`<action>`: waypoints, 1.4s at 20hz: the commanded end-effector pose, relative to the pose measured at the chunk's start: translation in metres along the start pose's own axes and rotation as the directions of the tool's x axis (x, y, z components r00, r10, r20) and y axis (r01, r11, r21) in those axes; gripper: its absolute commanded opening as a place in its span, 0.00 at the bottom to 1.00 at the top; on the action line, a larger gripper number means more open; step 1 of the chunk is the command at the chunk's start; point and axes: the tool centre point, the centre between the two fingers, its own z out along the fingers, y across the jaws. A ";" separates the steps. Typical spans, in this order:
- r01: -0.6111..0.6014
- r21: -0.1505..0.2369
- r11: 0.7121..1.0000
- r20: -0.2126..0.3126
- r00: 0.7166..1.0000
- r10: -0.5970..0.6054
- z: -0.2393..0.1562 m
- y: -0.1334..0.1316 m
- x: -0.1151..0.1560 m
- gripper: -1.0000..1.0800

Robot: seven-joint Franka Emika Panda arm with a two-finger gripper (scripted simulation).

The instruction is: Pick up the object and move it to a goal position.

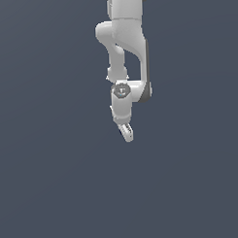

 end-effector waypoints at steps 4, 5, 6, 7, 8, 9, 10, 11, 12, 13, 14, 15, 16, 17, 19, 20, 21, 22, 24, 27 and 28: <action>0.000 0.000 1.000 0.000 1.000 0.000 -0.003 0.000 0.002 0.00; 0.000 0.000 1.000 0.000 1.000 0.000 -0.005 0.000 0.004 0.00; 0.000 0.000 1.000 0.000 1.000 0.000 -0.008 0.000 0.006 0.00; 0.000 0.000 1.000 0.000 1.000 0.000 -0.011 0.000 0.008 0.00; 0.000 0.000 1.000 0.000 1.000 0.000 -0.015 0.001 0.011 0.00; 0.000 0.000 1.000 0.000 1.000 0.000 -0.020 0.001 0.014 0.00; 0.000 0.000 1.000 0.000 1.000 0.000 -0.025 0.001 0.018 0.00; -0.001 0.000 1.000 0.000 1.000 0.001 -0.030 0.001 0.022 0.00; -0.001 0.000 1.000 0.000 1.000 0.001 -0.037 0.001 0.026 0.00; -0.001 0.000 1.000 0.000 1.000 0.001 -0.043 0.001 0.031 0.00; -0.001 0.000 1.000 0.000 1.000 0.001 -0.051 0.001 0.036 0.00; -0.001 0.000 1.000 0.000 1.000 0.001 -0.058 0.002 0.042 0.00; -0.001 0.000 1.000 0.000 1.000 0.001 -0.067 0.002 0.048 0.00; -0.001 0.000 1.000 0.000 1.000 0.001 -0.075 0.002 0.054 0.00; -0.002 -0.001 1.000 0.000 1.000 0.002 -0.093 0.002 0.067 0.00; -0.002 -0.001 1.000 0.000 1.000 0.002 -0.102 0.002 0.074 0.00; -0.002 -0.001 1.000 0.000 1.000 0.002 -0.110 0.002 0.079 0.00; -0.001 -0.001 1.000 -0.001 1.000 0.001 -0.117 0.002 0.085 0.00; -0.001 -0.001 1.000 -0.001 1.000 0.001 -0.131 0.001 0.095 0.00; -0.001 -0.001 1.000 -0.001 1.000 0.001 -0.147 0.000 0.106 0.00; -0.001 -0.001 1.000 -0.001 1.000 0.001 -0.151 0.000 0.110 0.00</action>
